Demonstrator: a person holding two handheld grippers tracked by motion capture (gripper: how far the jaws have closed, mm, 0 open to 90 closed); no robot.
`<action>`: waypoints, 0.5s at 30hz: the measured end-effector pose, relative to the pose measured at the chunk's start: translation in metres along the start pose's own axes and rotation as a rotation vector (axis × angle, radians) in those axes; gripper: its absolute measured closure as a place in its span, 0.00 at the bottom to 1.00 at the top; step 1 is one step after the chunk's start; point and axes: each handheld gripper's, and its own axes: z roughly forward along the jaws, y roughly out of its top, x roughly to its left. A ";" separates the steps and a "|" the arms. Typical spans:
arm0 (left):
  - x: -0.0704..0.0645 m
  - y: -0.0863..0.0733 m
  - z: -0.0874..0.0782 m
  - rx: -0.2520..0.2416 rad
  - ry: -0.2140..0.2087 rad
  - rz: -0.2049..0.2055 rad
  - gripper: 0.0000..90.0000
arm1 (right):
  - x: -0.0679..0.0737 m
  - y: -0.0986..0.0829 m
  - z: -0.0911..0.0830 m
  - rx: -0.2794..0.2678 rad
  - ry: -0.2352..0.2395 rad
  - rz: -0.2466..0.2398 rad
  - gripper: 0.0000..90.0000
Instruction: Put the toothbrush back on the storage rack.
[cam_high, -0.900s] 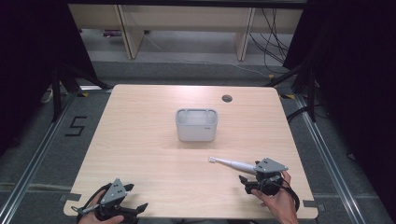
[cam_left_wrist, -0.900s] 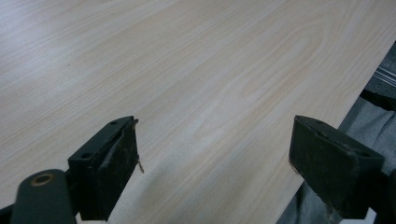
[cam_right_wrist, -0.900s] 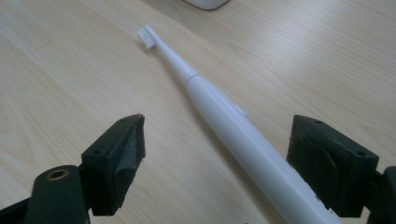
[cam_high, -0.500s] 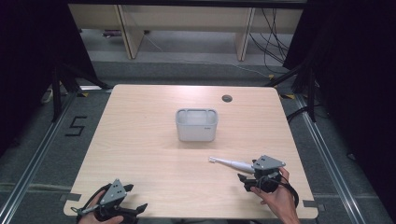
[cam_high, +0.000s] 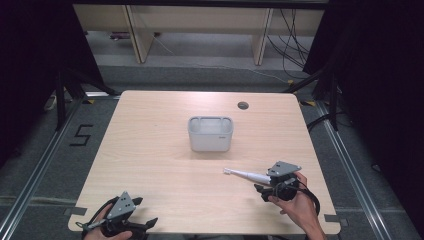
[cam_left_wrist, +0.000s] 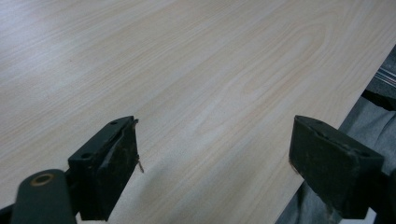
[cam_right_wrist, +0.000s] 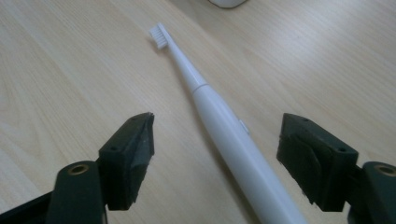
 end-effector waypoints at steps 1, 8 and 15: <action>0.000 0.000 0.000 -0.006 0.001 -0.010 0.17 | 0.000 0.003 0.000 0.004 -0.002 -0.012 0.34; 0.000 0.000 0.000 0.000 0.002 -0.002 0.17 | -0.002 0.005 0.002 0.027 0.004 -0.048 0.40; -0.003 0.001 0.001 -0.020 -0.009 -0.024 0.17 | -0.008 0.009 0.009 0.083 0.016 -0.066 0.40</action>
